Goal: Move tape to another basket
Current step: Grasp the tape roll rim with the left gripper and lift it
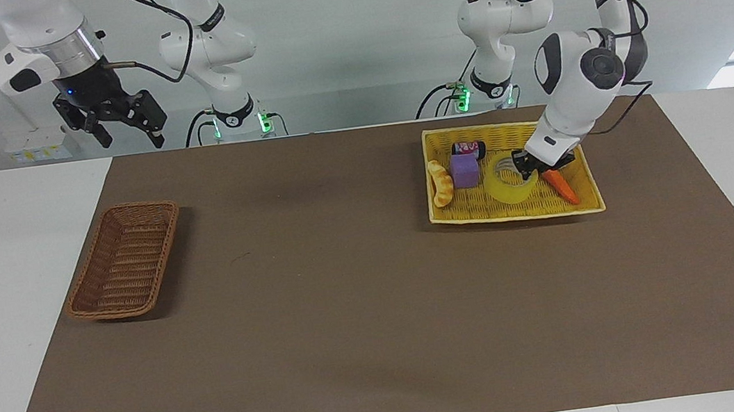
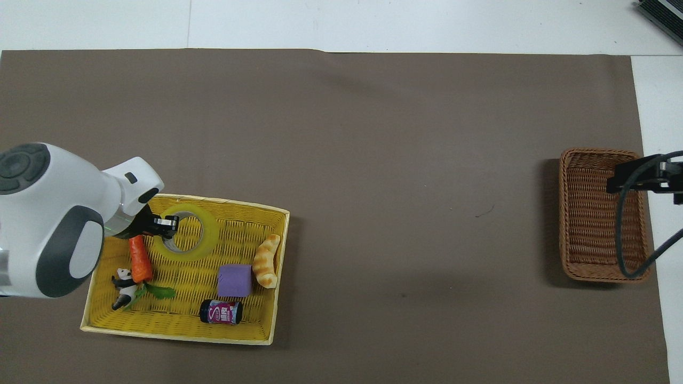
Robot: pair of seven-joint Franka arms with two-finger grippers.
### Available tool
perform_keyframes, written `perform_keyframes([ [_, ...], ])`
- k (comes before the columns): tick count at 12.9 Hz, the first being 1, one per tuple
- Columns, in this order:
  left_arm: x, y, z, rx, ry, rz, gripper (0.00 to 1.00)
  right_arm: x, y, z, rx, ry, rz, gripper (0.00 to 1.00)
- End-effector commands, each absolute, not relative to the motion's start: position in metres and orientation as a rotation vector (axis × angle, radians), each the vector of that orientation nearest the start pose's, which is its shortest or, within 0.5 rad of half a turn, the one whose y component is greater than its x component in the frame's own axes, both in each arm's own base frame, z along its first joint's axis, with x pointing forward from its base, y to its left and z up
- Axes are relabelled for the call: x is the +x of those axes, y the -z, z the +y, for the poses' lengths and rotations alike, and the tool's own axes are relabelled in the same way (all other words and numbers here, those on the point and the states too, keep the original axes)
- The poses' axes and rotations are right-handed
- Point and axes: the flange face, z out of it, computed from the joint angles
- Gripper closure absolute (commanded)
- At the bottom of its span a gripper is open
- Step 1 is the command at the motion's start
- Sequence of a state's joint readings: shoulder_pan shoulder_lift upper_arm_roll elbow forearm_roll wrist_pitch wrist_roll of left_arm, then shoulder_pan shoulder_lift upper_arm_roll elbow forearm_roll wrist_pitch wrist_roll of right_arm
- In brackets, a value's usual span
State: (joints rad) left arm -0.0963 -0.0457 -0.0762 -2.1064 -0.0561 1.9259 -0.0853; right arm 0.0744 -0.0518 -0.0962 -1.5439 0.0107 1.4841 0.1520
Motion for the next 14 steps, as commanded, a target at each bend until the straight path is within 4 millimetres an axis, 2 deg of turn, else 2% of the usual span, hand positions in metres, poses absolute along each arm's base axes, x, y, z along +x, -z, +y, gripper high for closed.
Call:
perform_keyframes([
  [1,0.525,-0.469,-0.103,-3.173,-0.168,-0.12,1.0,0.54,-0.634,0.002,-3.053,0.042,0.182,0.0],
  [2,0.526,-0.474,-0.111,-3.172,-0.153,-0.149,1.0,0.546,-0.625,0.011,-3.038,0.052,0.169,0.0],
  [4,0.518,-0.475,-0.143,-3.169,-0.155,-0.119,1.0,0.559,-0.61,0.04,-3.025,0.081,0.11,0.0],
  [5,0.515,-0.479,-0.152,-3.171,-0.142,-0.102,1.0,0.566,-0.601,0.051,-3.002,0.076,0.091,0.0],
  [7,0.508,-0.48,-0.177,-3.182,-0.142,-0.033,1.0,0.585,-0.582,0.078,-2.894,0.103,0.091,0.0],
  [10,0.503,-0.483,-0.196,-3.324,-0.22,-0.087,1.0,0.603,-0.556,0.117,-2.724,0.083,0.112,0.0],
  [12,0.496,-0.485,-0.217,-3.393,-0.258,-0.089,1.0,0.608,-0.542,0.151,-2.657,0.078,0.11,0.0],
  [14,0.487,-0.488,-0.24,-3.456,-0.309,-0.073,1.0,0.607,-0.534,0.176,-2.617,0.058,0.091,0.0],
])
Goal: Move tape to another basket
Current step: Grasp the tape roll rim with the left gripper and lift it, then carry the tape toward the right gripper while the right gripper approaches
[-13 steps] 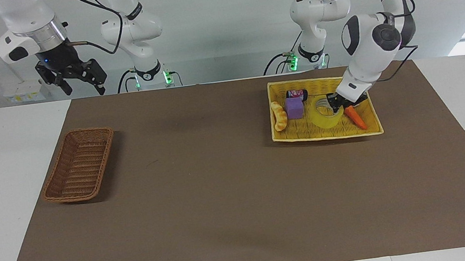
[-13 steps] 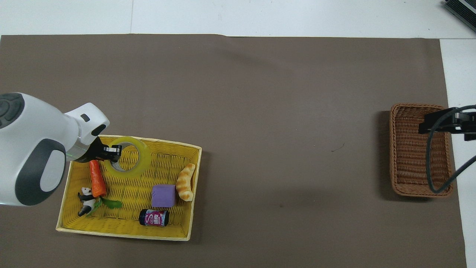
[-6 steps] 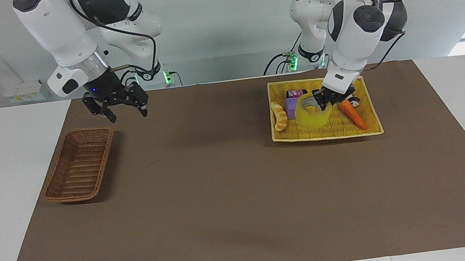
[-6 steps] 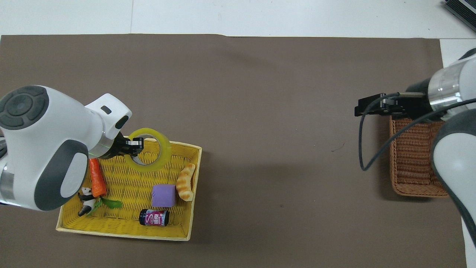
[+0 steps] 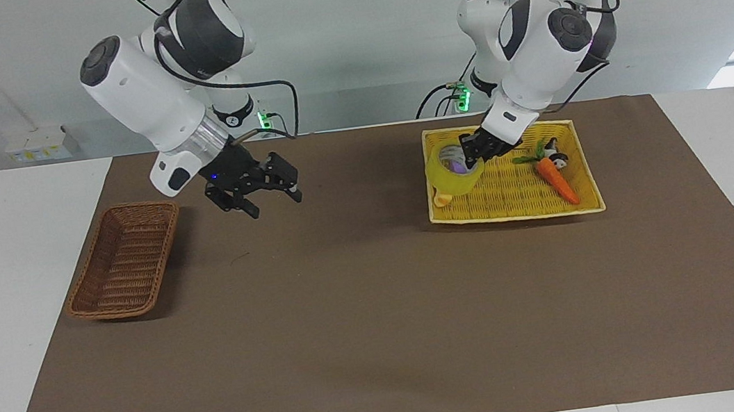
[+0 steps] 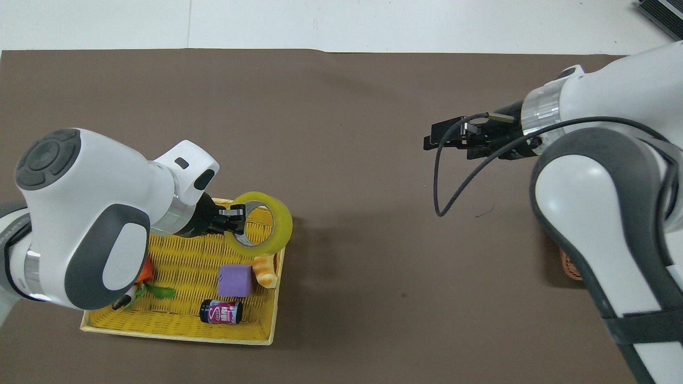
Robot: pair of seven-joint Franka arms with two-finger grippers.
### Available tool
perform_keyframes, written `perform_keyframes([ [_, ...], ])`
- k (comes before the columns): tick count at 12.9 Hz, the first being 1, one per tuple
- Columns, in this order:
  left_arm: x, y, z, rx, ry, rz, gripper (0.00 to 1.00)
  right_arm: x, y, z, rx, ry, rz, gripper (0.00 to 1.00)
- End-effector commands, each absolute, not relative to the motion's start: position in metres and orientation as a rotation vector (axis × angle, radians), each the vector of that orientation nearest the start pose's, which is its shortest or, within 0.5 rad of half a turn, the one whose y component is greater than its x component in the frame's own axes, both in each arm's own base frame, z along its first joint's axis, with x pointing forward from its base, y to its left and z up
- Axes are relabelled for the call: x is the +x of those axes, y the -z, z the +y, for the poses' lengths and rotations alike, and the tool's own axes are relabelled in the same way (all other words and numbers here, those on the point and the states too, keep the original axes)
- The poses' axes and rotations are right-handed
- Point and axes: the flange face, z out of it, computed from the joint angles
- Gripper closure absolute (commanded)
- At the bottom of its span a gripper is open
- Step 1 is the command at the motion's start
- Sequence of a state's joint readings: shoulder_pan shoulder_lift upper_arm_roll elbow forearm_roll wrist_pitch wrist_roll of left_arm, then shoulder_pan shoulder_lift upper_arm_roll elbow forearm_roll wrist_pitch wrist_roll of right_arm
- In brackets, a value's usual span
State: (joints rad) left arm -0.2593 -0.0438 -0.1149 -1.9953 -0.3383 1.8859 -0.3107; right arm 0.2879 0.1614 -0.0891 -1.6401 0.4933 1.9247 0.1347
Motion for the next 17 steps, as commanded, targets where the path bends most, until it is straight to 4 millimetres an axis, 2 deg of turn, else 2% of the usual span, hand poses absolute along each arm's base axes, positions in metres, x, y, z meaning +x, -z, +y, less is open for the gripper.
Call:
perform_keyframes([
  [1,0.482,-0.491,-0.252,-3.498,-0.332,-0.072,1.0,0.606,-0.527,0.193,-2.584,0.033,0.09,0.0],
  [4,0.468,-0.499,-0.29,-3.603,-0.34,-0.107,1.0,0.602,-0.518,0.234,-2.519,0.038,0.133,0.0],
  [6,0.471,-0.508,-0.307,-3.697,-0.267,-0.23,1.0,0.593,-0.507,0.239,-2.485,-0.02,0.156,0.0],
  [7,0.47,-0.509,-0.316,-3.715,-0.221,-0.232,1.0,0.584,-0.508,0.246,-2.476,-0.043,0.139,0.0],
  [9,0.47,-0.512,-0.32,-3.725,-0.184,-0.241,1.0,0.577,-0.507,0.248,-2.455,-0.056,0.116,0.0],
  [14,0.472,-0.519,-0.33,-3.75,-0.09,-0.235,1.0,0.572,-0.508,0.247,-2.381,-0.119,0.033,0.0],
  [17,0.477,-0.527,-0.331,-3.764,-0.023,-0.294,1.0,0.567,-0.511,0.245,-2.37,-0.161,-0.007,0.0],
])
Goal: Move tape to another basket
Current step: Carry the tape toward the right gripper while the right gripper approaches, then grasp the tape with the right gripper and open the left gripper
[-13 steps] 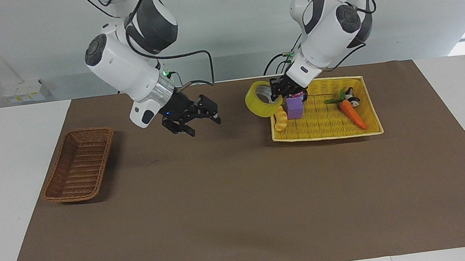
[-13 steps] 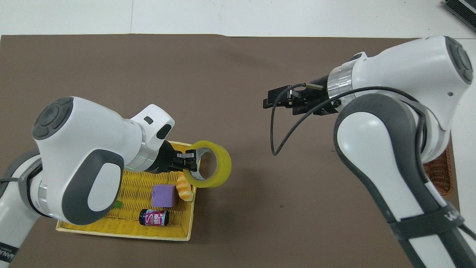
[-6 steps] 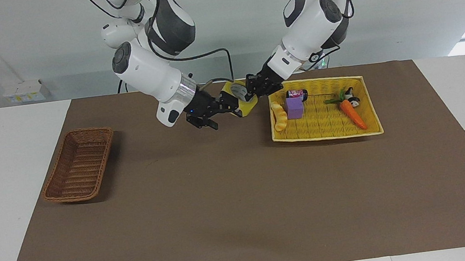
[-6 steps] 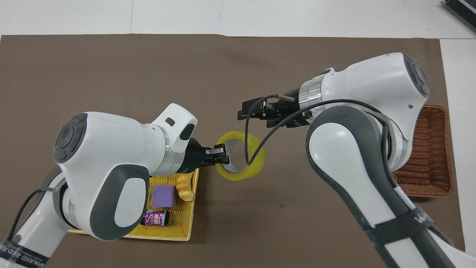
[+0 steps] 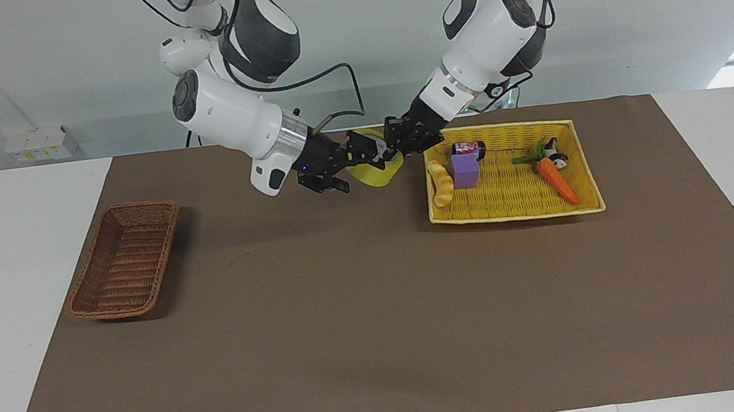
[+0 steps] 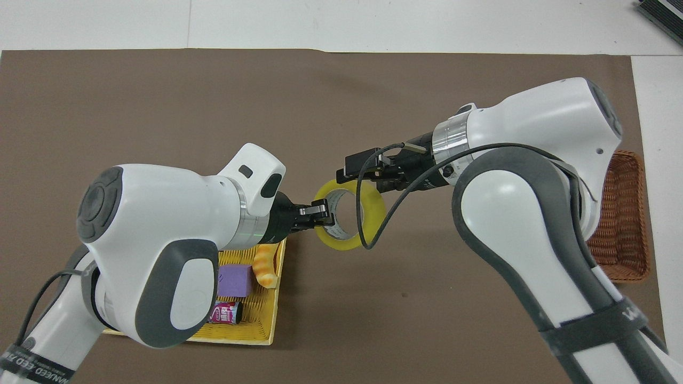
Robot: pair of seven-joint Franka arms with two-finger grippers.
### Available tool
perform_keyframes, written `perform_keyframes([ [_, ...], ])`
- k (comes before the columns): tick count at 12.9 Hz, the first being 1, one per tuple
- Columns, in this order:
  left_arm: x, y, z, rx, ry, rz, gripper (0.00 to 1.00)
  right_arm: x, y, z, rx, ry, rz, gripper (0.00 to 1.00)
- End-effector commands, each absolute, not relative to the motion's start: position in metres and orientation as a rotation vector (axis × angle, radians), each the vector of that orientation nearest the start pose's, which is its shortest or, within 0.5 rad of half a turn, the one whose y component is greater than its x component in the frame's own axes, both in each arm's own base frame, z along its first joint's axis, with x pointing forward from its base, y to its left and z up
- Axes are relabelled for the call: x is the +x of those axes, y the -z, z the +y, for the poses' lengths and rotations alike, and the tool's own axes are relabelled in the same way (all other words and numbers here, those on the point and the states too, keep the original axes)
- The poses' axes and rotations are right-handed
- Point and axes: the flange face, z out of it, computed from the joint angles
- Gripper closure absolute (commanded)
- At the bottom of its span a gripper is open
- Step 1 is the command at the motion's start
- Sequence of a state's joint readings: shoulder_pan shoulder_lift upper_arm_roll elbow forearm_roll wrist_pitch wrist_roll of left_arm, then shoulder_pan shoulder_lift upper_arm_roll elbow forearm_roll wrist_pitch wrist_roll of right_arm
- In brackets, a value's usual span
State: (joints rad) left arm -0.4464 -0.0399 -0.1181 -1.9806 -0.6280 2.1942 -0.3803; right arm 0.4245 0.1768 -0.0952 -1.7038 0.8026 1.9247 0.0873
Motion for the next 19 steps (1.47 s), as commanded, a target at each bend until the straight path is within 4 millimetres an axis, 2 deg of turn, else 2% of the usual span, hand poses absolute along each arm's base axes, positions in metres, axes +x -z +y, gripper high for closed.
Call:
perform_keyframes([
  [1,0.479,-0.523,-0.332,2.5,0.022,0.207,1.0,0.567,-0.511,0.239,-2.368,-0.171,-0.026,0.0],
  [4,0.484,-0.527,-0.33,2.478,0.019,0.248,1.0,0.567,-0.51,0.23,-2.372,-0.177,-0.068,0.0],
  [7,0.491,-0.525,-0.326,2.45,0.021,0.327,1.0,0.565,-0.512,0.233,-2.377,-0.174,-0.078,0.02],
  [8,0.492,-0.524,-0.325,2.45,0.021,0.331,1.0,0.564,-0.513,0.234,-2.377,-0.18,-0.071,0.16],
  [9,0.493,-0.525,-0.324,2.449,0.02,0.334,1.0,0.564,-0.513,0.234,-2.378,-0.182,-0.064,0.4],
  [12,0.493,-0.526,-0.325,2.448,0.019,0.332,1.0,0.567,-0.515,0.231,-2.379,-0.196,0.0,1.0],
  [13,0.493,-0.527,-0.325,2.447,0.017,0.331,1.0,0.568,-0.516,0.23,-2.379,-0.195,0.011,1.0],
  [14,0.492,-0.527,-0.326,2.447,0.018,0.329,0.91,0.569,-0.516,0.229,-2.381,-0.193,0.014,1.0],
  [15,0.494,-0.527,-0.324,2.446,0.015,0.331,0.12,0.569,-0.515,0.229,-2.386,-0.193,0.011,1.0],
  [16,0.495,-0.529,-0.323,2.444,0.013,0.331,0.0,0.569,-0.515,0.228,-2.393,-0.19,0.009,1.0],
  [17,0.493,-0.538,-0.318,2.439,0.008,0.332,0.0,0.57,-0.516,0.227,-2.395,-0.187,0.009,1.0],
  [19,0.507,-0.549,-0.286,2.312,0.054,0.513,0.0,0.574,-0.523,0.219,-2.4,-0.163,0.014,1.0],
])
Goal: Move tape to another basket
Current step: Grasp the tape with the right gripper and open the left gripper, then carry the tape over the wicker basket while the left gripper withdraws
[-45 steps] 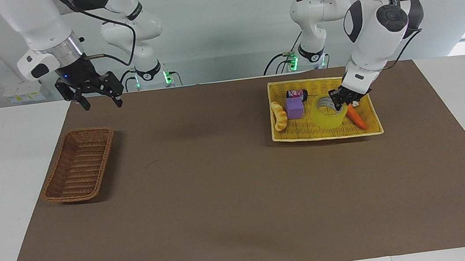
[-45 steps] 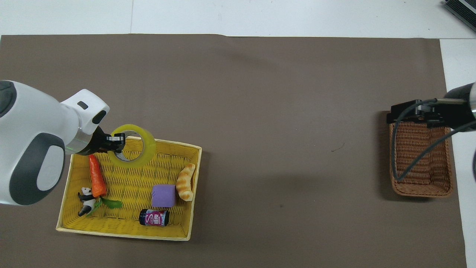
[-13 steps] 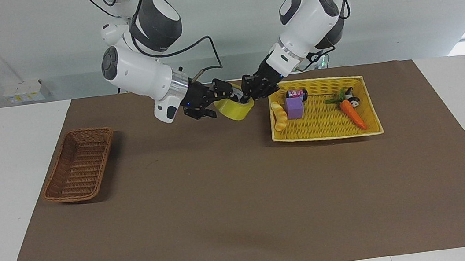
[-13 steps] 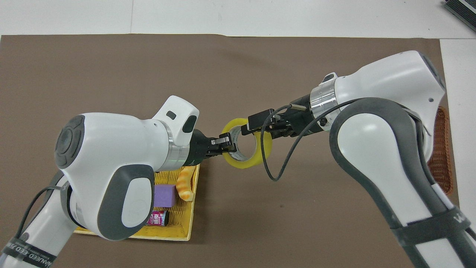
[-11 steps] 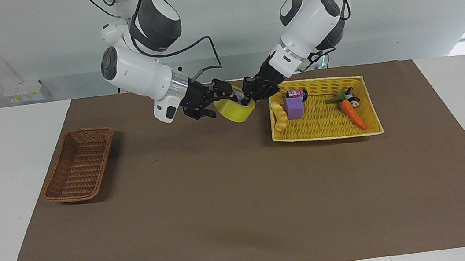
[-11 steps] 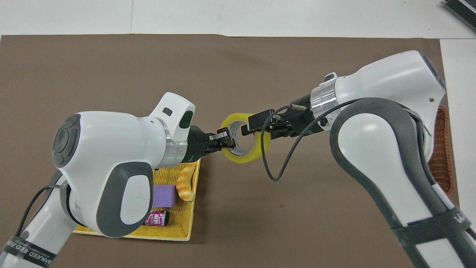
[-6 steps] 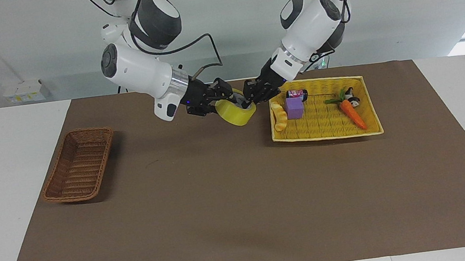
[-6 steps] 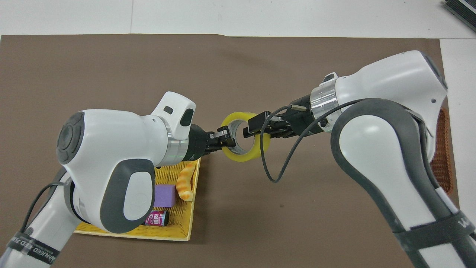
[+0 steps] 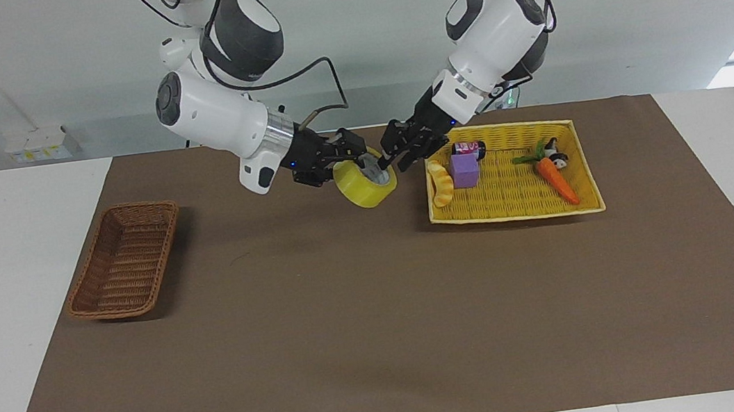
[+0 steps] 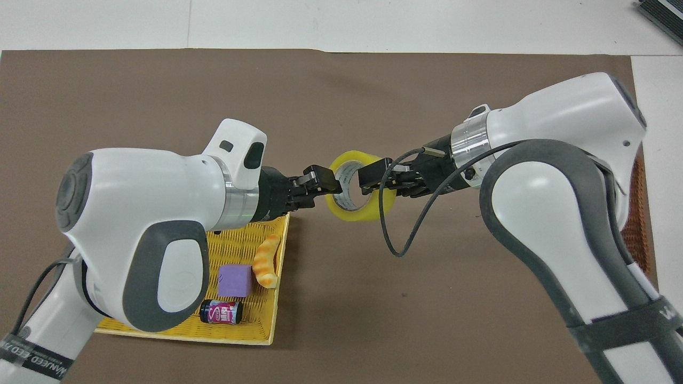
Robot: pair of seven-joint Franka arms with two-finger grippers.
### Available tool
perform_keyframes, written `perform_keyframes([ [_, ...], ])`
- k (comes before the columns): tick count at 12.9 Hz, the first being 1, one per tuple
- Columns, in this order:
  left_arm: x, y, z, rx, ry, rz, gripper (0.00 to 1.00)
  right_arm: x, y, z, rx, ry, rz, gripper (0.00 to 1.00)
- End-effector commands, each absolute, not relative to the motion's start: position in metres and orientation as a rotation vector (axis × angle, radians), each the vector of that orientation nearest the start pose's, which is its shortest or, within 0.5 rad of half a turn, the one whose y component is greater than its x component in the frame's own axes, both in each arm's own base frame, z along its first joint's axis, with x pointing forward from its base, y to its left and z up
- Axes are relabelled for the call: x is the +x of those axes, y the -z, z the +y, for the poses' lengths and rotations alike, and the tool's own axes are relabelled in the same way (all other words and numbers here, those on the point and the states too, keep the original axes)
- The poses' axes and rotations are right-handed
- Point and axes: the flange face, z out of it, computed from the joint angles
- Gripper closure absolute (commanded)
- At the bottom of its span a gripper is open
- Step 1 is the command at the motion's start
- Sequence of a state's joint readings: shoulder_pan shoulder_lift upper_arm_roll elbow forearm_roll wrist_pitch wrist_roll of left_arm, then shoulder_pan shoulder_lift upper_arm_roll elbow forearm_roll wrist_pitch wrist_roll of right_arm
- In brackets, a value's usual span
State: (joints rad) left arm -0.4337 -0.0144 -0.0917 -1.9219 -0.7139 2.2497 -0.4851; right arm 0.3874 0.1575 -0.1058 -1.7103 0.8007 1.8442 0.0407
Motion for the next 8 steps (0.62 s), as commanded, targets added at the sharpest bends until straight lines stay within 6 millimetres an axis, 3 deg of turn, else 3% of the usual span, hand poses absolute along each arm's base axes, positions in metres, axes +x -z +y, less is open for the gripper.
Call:
perform_keyframes([
  [1,0.511,-0.55,-0.279,2.288,0.062,0.537,0.0,0.577,-0.524,0.211,-2.4,-0.154,0.028,1.0],
  [4,0.526,-0.544,-0.248,2.346,0.026,0.567,0.0,0.587,-0.532,0.164,-2.444,-0.1,0.082,1.0],
  [8,0.55,-0.535,-0.17,2.67,-0.08,0.506,0.0,0.593,-0.529,0.034,-2.444,-0.081,0.116,1.0],
])
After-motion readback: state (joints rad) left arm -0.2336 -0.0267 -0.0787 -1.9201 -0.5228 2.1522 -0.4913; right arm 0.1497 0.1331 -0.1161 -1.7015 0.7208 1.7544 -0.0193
